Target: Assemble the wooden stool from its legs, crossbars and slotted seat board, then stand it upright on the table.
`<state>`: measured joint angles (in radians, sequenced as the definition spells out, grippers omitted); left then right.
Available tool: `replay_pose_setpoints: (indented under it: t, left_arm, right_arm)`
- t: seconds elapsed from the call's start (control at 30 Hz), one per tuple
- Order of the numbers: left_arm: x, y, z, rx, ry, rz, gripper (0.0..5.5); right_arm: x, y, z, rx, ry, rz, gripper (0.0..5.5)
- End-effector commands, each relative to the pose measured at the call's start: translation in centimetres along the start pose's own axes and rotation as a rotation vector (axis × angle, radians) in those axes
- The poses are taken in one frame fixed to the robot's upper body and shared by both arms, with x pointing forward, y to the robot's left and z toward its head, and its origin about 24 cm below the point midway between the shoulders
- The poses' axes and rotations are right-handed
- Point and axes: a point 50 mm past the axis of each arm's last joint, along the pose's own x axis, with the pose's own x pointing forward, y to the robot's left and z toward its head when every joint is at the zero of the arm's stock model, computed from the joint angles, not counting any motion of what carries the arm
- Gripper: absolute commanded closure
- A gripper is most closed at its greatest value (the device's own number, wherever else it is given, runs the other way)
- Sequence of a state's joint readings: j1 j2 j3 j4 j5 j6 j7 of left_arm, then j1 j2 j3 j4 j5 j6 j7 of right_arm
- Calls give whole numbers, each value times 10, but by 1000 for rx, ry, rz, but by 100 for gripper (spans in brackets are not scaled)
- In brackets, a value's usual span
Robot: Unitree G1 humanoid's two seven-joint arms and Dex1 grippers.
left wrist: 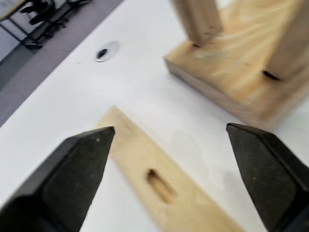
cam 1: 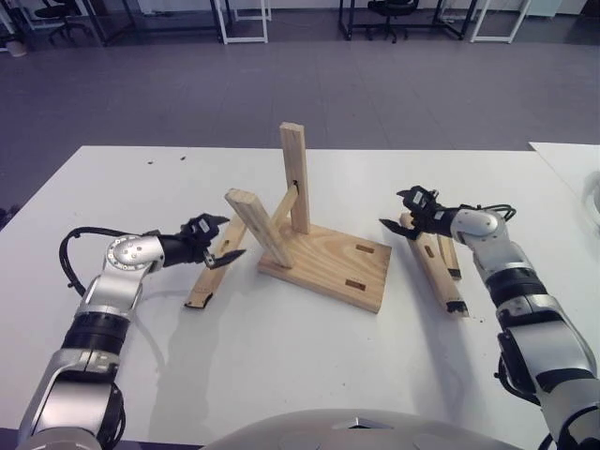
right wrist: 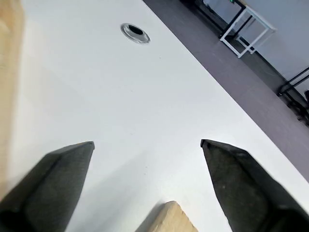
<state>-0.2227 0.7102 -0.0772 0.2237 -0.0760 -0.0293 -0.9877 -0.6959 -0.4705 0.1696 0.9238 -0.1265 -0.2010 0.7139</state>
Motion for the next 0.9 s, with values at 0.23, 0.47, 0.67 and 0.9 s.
replay_pose_setpoints:
  t: [0.23, 0.47, 0.67, 0.9]
  left_arm:
    - [61, -34, 7, 180, 94, 27, 123]
    - [107, -13, 14, -53, 4, 326, 123]
    - [117, -29, 11, -232, -73, 301, 123]
    - [117, -15, 16, -265, -107, 355, 123]
  right_arm:
    - [8, 44, -16, -73, 5, 313, 137]
    - [-29, 55, -10, 50, -121, 57, 137]
    - [-93, 9, -39, 403, -60, -518, 137]
    - [-87, 26, -75, 704, 44, -504, 137]
